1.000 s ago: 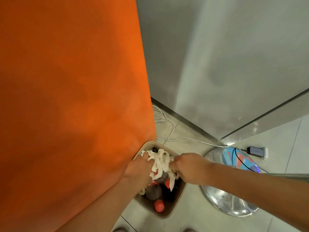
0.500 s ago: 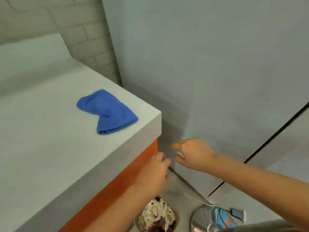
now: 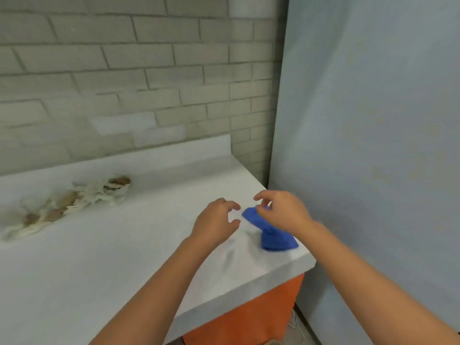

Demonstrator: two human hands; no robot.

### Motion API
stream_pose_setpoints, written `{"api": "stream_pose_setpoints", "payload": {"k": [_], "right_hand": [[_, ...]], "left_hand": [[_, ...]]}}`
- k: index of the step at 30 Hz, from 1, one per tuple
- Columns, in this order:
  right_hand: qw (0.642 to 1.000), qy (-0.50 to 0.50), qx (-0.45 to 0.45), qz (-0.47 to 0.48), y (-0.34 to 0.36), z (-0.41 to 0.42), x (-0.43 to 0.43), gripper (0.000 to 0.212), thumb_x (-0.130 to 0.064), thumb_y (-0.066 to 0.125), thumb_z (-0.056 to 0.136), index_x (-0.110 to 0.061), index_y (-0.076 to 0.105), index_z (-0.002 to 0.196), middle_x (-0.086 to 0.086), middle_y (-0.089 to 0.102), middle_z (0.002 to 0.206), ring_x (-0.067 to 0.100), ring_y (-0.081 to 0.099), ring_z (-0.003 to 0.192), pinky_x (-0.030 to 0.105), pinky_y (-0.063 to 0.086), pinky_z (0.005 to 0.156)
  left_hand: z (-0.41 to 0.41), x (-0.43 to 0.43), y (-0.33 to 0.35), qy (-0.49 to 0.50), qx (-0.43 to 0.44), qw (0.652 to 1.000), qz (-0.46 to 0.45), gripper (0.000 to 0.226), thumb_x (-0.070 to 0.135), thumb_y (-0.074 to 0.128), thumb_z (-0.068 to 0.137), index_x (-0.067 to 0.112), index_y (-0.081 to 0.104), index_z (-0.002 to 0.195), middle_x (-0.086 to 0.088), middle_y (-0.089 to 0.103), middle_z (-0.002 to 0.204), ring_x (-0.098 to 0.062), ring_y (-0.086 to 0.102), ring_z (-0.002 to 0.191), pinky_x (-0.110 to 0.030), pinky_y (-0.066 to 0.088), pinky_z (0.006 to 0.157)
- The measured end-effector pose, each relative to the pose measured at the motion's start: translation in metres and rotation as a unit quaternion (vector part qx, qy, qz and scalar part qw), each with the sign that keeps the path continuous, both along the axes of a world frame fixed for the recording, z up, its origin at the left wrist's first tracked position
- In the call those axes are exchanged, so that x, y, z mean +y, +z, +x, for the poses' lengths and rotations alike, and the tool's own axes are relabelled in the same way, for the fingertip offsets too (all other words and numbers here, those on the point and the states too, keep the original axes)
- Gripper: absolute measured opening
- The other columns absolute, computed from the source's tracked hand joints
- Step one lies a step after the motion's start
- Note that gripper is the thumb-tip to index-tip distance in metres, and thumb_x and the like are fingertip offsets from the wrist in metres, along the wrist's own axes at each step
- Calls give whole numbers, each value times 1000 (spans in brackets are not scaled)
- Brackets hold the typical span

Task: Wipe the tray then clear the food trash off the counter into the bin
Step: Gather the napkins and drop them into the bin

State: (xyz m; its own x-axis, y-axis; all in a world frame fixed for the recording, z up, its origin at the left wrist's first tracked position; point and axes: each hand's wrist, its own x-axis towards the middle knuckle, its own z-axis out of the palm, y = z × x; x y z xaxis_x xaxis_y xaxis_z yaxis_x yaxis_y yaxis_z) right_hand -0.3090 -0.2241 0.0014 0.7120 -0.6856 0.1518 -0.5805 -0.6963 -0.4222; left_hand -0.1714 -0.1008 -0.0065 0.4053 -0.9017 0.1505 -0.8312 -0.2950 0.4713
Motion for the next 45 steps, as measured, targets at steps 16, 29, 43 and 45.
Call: {"api": "stream_pose_setpoints", "payload": {"k": [16, 29, 43, 45], "right_hand": [[975, 217, 39, 21, 8, 346, 126, 43, -46, 60, 86, -32, 54, 127, -6, 60, 114, 12, 57, 96, 23, 42, 78], [951, 282, 124, -32, -40, 512, 181, 67, -52, 58, 85, -33, 32, 144, 5, 34, 144, 25, 40, 128, 35, 41, 100], [915, 362, 173, -38, -76, 580, 197, 87, -50, 65, 81, -35, 14, 150, 0, 2, 160, 24, 6, 146, 41, 15, 116], [909, 366, 194, -51, -84, 585, 198, 83, -51, 63, 82, -34, 18, 149, 2, 13, 158, 26, 9, 145, 42, 18, 115]], "left_hand": [[322, 210, 0, 230, 104, 967, 18, 29, 29, 66, 86, 25, 63, 115, 7, 58, 104, -10, 55, 86, -22, 43, 78], [463, 278, -41, 385, -39, 920, 66, 59, 52, 67, 76, 29, 54, 128, -6, 44, 134, -28, 40, 125, -40, 32, 104], [486, 269, -120, 318, 1, 947, -32, 25, 22, 72, 78, 12, 71, 101, -8, 65, 101, -30, 59, 95, -33, 46, 81], [489, 272, -126, 311, -10, 948, -63, 18, 8, 70, 78, 8, 71, 97, -11, 64, 96, -32, 60, 89, -33, 47, 77]]}}
